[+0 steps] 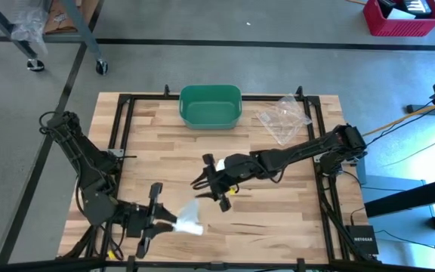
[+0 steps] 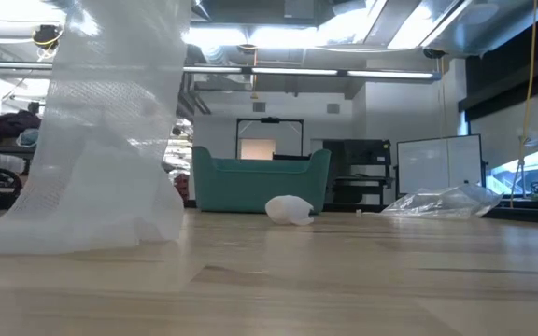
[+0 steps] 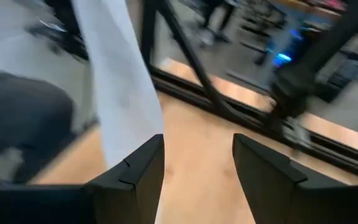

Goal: Roll bandage
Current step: Roll the bottom white bandage

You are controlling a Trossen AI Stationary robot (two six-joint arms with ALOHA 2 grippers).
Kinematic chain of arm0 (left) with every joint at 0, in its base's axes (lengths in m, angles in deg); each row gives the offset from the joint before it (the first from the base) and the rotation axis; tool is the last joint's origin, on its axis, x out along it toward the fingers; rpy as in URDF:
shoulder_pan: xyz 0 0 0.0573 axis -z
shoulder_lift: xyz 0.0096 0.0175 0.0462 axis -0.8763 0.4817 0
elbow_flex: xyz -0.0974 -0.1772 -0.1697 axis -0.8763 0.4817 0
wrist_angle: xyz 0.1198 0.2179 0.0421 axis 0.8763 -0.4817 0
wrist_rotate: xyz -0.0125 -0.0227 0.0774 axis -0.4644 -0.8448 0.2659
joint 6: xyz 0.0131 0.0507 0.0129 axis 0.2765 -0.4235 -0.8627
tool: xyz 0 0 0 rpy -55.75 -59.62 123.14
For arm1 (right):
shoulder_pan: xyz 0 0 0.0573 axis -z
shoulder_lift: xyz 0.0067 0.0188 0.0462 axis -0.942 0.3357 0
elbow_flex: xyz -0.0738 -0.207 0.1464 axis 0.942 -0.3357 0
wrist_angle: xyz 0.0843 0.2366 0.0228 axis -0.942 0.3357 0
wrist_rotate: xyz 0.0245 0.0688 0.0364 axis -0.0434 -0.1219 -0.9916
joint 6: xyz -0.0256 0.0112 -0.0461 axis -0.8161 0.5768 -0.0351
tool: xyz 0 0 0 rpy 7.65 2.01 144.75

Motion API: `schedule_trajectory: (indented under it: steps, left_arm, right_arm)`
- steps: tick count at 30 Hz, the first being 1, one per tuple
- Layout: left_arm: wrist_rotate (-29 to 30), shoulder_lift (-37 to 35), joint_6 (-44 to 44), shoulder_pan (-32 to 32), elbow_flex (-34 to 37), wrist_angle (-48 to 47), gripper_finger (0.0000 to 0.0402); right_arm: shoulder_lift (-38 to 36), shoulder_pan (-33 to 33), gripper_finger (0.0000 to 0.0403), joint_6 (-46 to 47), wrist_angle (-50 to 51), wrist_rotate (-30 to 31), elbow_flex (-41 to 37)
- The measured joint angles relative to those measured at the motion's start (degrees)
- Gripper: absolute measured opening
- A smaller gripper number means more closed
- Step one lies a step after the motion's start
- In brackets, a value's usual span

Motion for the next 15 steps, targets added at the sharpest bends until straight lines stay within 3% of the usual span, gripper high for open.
schedule_trajectory:
  steps: [6,15]
  left_arm:
    - [-1.98,0.02,-1.39,-0.02,0.00,0.59,0.0040]
    - [0.13,0.00,-2.01,0.02,0.00,1.27,0.0040]
  right_arm:
    - [0.32,-0.60,0.0193,3.89,-6.91,-13.03,0.54]
    - [2.91,-4.64,0.0193,3.72,-7.43,-12.68,0.52]
